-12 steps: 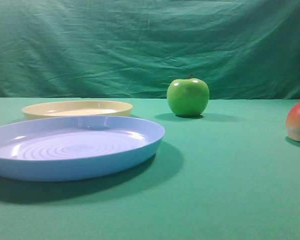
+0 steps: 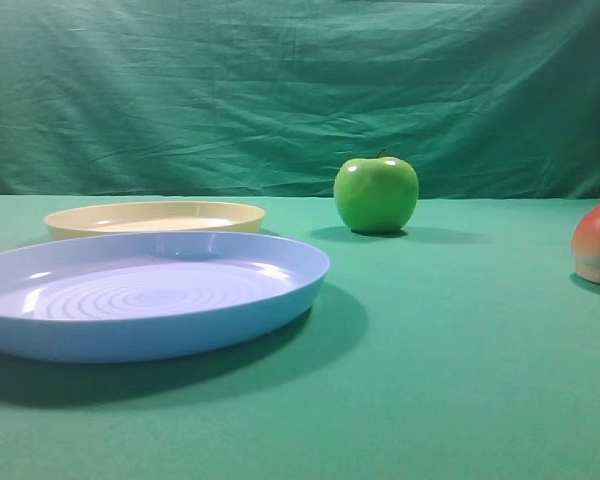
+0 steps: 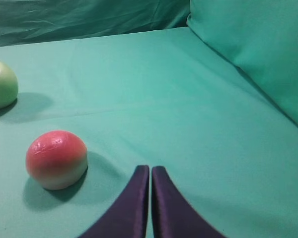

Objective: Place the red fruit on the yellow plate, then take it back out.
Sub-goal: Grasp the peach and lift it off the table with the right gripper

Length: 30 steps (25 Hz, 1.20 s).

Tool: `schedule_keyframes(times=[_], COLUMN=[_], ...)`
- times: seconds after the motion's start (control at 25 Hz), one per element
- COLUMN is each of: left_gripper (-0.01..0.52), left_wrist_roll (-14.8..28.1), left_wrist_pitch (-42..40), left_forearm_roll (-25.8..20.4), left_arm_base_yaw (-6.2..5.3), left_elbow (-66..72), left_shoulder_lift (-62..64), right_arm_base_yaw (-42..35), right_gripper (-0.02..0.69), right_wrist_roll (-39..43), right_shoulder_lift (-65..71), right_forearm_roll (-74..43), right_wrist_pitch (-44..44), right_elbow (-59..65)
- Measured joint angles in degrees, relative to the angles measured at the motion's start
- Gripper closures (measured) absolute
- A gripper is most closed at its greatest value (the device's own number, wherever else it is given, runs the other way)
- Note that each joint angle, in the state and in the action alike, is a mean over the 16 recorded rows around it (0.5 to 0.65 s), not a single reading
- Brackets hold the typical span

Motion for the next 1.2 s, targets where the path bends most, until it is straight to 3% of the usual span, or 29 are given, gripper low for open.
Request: schedule_keyframes(times=[0.68,1.2], left_gripper=[0.514,0.514], left_wrist_roll=[0.0,0.0], left_wrist_pitch=[0.0,0.0], left_forearm_roll=[0.0,0.0], left_arm_base_yaw=[0.0,0.0], left_elbow=[0.0,0.0], left_shoulder_lift=[0.0,0.0], right_arm_base_yaw=[1.55,7.32], right_gripper=[0.665,0.665], right_wrist_roll=[0.0,-1.01], right_shoulder_lift=[3.48,22.29], right_forearm_roll=[0.0,1.01], right_wrist_pitch=[2.21,5.21], right_elbow=[-3.34,-19.31])
